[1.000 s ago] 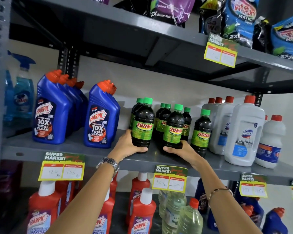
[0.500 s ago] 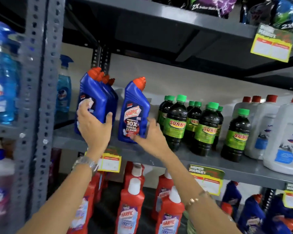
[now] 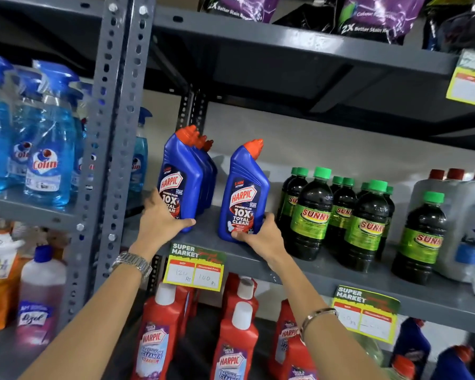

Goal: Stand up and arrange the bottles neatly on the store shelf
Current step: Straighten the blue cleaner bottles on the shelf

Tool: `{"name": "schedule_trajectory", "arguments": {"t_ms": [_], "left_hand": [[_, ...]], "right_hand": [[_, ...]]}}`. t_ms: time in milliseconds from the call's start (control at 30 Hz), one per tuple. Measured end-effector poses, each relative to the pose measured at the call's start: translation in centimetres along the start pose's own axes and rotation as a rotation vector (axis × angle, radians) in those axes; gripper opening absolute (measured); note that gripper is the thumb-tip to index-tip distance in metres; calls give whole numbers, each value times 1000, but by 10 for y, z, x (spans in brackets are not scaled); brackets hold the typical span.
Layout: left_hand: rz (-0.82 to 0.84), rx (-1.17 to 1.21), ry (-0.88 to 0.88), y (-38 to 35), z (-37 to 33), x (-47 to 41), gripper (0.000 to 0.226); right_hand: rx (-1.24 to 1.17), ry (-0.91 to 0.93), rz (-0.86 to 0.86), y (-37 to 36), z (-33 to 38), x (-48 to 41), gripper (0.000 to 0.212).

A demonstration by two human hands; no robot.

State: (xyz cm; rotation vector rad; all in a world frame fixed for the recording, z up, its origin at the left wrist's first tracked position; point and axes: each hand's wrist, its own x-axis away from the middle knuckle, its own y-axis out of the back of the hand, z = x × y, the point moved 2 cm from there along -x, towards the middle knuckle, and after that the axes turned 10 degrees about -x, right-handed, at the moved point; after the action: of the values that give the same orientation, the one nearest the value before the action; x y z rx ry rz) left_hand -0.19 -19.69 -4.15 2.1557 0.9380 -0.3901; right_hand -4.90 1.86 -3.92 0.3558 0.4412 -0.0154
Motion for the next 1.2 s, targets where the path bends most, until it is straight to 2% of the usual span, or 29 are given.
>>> {"name": "schedule_trajectory", "arguments": {"t_ms": [433,600,733,833,933,1033,1200], "left_hand": [[-40,0,-24,6,5,4,104],[-26,-29,-24,6,5,5,106],[-25,-9,-33,1,2,7,112],[-141,119,-50,-3,-5,14,108],[-329,222,-55,-8,-25,28,89],[-521,296,-199,-18,-65,50,68],[-583,479,-456,-56,-164,102,47]], "right_hand": [[36,22,-15,1,0,0,82],[36,22,-13,1,-1,0,85],[20,72,-13,0,0,5,80],[-60,129,-90,15,3,17,60],[-186,213,-143,47,3,30,37],[-213,362,-195,92,-7,41,16],[-18,532,-412,198,-36,60,15]]}}
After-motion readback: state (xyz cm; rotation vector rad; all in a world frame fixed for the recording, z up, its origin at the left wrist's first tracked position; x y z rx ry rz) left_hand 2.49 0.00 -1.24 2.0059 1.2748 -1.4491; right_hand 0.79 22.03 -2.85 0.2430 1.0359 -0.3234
